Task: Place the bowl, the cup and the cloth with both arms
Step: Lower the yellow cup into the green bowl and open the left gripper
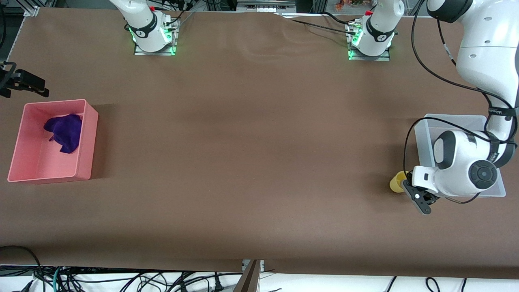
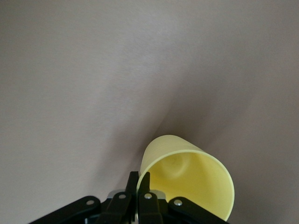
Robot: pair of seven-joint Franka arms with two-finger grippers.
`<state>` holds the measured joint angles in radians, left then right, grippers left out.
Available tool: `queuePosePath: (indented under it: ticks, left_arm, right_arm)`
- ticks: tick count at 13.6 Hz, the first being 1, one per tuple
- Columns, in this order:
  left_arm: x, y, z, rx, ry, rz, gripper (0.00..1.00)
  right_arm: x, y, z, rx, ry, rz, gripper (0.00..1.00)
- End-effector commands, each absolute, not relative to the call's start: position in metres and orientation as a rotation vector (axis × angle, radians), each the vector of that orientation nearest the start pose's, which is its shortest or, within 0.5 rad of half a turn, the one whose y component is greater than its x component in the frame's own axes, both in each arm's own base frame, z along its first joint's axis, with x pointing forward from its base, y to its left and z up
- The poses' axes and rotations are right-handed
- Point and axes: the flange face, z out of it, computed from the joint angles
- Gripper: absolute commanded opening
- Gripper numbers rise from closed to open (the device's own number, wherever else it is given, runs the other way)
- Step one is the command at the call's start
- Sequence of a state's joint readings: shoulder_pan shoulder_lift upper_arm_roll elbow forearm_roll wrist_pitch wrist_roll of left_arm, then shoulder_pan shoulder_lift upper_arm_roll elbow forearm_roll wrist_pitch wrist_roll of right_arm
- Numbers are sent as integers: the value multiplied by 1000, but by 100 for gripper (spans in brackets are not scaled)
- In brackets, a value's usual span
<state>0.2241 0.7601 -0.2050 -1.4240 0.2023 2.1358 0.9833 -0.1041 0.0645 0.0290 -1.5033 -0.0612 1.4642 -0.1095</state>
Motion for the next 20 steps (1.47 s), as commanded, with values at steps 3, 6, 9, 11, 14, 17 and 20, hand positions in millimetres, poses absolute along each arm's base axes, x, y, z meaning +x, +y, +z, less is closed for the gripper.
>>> queuePosePath:
  ticks: [3, 6, 9, 11, 14, 17, 20]
  left_arm:
    - [707, 66, 360, -2732, 1499, 225, 0]
    - [681, 115, 387, -2804, 1439, 368, 0]
    - [649, 191, 359, -2871, 1398, 465, 0]
    - [631, 205, 344, -2824, 1386, 474, 0]
    - [609, 224, 308, -2785, 1368, 380, 0]
    - [596, 238, 290, -2750, 1371, 394, 0]
    - [597, 240, 287, -2758, 1366, 392, 93]
  right_arm:
    - [561, -46, 605, -3170, -24, 219, 100]
    - [562, -43, 605, -3171, -32, 219, 100]
    - [563, -44, 605, -3169, -32, 212, 100]
    - [563, -41, 605, -3165, -37, 203, 100]
    - [564, -38, 605, -3167, -45, 201, 100]
    - [564, -38, 605, -3169, -45, 199, 100]
    - [564, -38, 605, -3170, -45, 202, 100]
